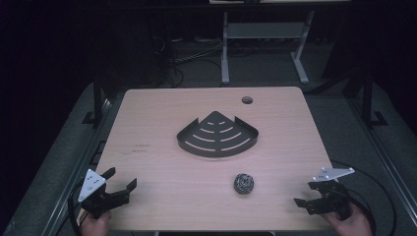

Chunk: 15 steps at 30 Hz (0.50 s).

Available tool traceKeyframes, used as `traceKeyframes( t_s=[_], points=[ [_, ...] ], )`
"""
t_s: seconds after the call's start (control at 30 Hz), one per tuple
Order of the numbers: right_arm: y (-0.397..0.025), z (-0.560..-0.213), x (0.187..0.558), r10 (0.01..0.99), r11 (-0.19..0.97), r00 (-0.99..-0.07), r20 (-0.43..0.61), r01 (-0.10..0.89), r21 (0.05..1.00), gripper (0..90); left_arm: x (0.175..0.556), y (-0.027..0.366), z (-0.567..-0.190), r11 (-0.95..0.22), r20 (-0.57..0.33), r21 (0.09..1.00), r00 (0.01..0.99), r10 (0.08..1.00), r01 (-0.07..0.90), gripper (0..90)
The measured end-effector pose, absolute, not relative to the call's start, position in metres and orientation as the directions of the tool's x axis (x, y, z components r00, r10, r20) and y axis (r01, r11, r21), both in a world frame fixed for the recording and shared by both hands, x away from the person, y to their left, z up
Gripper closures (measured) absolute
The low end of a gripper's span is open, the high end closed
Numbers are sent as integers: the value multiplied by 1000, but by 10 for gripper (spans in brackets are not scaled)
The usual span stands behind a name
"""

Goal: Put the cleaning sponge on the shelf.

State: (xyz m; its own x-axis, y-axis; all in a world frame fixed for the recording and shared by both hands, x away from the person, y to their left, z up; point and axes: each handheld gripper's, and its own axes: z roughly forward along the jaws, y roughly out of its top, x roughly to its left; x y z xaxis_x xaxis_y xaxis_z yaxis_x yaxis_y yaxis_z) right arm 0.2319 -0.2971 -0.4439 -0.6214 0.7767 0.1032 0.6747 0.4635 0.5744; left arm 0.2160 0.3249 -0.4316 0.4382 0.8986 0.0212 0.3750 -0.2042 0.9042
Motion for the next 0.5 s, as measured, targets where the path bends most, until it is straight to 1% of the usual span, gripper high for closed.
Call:
traceKeyframes(
  t_s=[0.33, 0.5],
  points=[
    [-279, -443, 234, 764, 496, -641, 77, 659, 565, 161, 216, 324, -432, -201, 14, 906, 447, 894, 372, 134],
    [-274, -443, 236, 755, 501, -651, 82, 652, 569, 161, 216, 327, -433, -188, 3, 907, 441, 898, 378, 134]
  ],
)
